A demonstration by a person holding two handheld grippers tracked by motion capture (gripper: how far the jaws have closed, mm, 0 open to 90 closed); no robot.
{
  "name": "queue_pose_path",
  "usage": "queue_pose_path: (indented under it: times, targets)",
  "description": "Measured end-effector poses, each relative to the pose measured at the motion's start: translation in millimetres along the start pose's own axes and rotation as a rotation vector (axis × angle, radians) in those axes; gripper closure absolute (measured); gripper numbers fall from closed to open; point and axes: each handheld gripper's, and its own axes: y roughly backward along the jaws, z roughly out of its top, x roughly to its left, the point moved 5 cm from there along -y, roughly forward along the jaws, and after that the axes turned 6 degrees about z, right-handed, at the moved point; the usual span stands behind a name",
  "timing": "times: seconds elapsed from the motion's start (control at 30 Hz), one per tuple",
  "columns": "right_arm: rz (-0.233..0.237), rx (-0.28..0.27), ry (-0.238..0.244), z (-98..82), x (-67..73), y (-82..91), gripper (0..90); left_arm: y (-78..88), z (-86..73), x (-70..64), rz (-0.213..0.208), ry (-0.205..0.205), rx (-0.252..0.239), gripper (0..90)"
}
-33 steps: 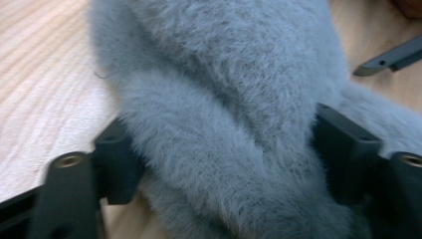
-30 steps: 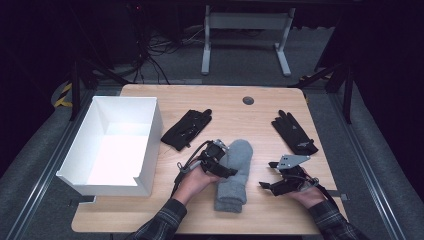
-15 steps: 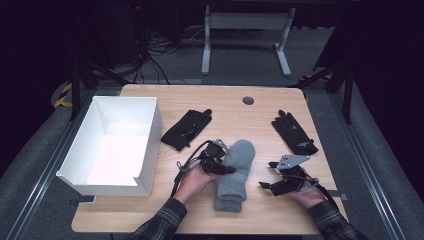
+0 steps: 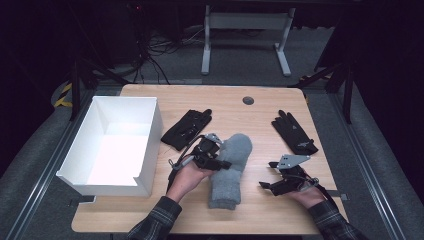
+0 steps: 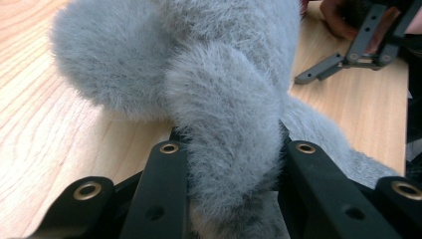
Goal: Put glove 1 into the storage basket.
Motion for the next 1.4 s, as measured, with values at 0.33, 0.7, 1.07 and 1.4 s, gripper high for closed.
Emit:
queue_pose_path:
  times: [0.33,0.7,1.07,1.4]
  targets:
    - [-0.001,0.000,-0.001,0.0,-0.1,0.0,15.6,37.8,13.0,-0.5,0.022,-0.003,-0.055,73.1]
    - [-0.004,0.000,-0.002,0.0,-0.3,-0.1,15.6,94.0,33.1,0.2,0.078,-0.010,-0.131,73.1]
    - [-0.004,0.000,-0.006,0.2,-0.2,-0.2,15.5,151.1,51.5,7.9,0.130,-0.017,-0.179,73.0]
    - [-0.006,-0.001,-0.006,0.3,-0.4,-0.3,15.4,203.6,62.6,19.2,0.188,-0.016,-0.213,73.0]
